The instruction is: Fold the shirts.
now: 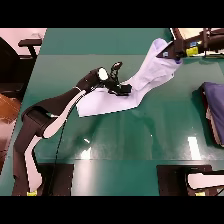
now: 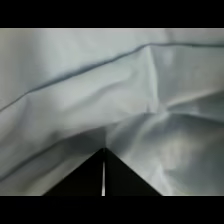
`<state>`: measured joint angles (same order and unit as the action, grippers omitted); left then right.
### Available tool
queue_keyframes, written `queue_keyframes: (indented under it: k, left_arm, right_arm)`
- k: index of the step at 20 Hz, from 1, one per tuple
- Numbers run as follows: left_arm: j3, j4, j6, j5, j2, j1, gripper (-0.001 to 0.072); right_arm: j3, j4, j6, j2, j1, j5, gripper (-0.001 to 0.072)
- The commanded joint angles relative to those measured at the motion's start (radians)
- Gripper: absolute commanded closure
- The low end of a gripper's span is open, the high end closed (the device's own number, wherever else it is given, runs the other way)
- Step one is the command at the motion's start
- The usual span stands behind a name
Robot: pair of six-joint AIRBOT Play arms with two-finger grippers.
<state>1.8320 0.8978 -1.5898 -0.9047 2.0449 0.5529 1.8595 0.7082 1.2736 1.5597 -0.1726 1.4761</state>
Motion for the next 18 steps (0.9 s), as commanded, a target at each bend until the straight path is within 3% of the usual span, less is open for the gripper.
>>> queue_keyframes:
  k: [1, 5, 10, 15, 17, 18]
  left_arm:
    - [0.009, -0.003, -0.011, 0.034, 0.01, 0.002, 0.0679]
    - [0.011, 0.002, 0.012, -0.005, -0.026, -0.024, 0.0679]
    - [0.023, 0.185, 0.013, -0.119, -0.24, -0.2, 0.0679]
    - [0.023, 0.233, 0.028, -0.182, -0.478, -0.418, 0.0677]
    - [0.023, 0.243, 0.032, -0.205, -0.543, -0.476, 0.0678]
    - [0.023, 0.25, 0.042, -0.219, -0.57, -0.501, 0.0678]
  right_arm:
    - [0.016, -0.01, 0.005, -0.002, -0.091, -0.025, 0.0696]
    - [0.016, -0.008, 0.0, -0.002, -0.145, -0.057, 0.0696]
    - [0.016, -0.01, -0.011, 0.002, -0.208, -0.092, 0.0696]
    - [0.017, -0.086, -0.088, 0.145, -0.481, -0.315, 0.0675]
    - [0.058, -0.114, -0.117, 0.251, -0.593, -0.406, 0.032]
    - [0.112, -0.113, -0.128, 0.306, -0.629, -0.396, 0.0201]
